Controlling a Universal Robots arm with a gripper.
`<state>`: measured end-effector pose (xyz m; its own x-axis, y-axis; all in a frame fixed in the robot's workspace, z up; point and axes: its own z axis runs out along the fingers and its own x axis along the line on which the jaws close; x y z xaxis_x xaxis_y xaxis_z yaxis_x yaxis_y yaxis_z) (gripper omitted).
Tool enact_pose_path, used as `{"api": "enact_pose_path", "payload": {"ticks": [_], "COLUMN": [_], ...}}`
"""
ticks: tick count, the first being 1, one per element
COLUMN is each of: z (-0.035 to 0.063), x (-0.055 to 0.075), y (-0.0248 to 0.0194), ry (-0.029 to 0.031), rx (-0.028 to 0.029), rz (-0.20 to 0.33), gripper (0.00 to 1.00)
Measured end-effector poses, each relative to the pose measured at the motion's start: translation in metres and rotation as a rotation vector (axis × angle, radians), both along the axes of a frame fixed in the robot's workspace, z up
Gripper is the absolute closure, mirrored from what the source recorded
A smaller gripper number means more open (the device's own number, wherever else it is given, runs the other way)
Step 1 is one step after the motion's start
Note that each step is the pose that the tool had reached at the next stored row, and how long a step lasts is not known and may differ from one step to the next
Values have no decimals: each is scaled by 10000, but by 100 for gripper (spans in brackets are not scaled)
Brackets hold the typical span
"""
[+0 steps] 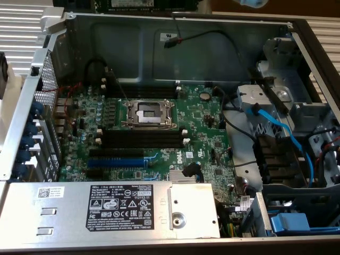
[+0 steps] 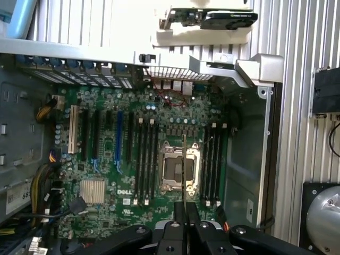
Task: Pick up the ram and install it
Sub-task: 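Insert the ram into the slot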
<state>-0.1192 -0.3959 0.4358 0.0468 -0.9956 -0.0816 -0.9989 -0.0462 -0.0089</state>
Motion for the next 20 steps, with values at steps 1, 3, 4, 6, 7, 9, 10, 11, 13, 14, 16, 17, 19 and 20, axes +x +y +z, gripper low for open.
{"api": "enact_pose_path", "payload": {"ticks": [1, 3, 4, 6, 7, 9, 10, 11, 13, 14, 16, 17, 19, 20], "z": [0, 0, 0, 0, 0, -5, -16, -24, -49, -69, -99, -116, -154, -172], "x": [0, 0, 0, 0, 0, 1, 1, 0, 1, 1, 1, 1, 1, 1], "y": [0, 0, 0, 0, 0, 2, 12, 19, 23, 23, 24, 24, 24, 24], "ry": [4, 11, 14, 21, 21, 24, 47, 58, 66, 65, 67, 66, 67, 67], "rx": [0, 0, 0, 0, 0, -26, -151, -200, -248, -248, -251, -250, -249, -249], "rz": [0, 0, 0, 0, 0, 0, 1, 0, 1, 1, 1, 1, 0, -1], "gripper": [88, 88, 88, 88, 88, 88, 88, 88, 88, 88, 88, 88, 88, 88]}}
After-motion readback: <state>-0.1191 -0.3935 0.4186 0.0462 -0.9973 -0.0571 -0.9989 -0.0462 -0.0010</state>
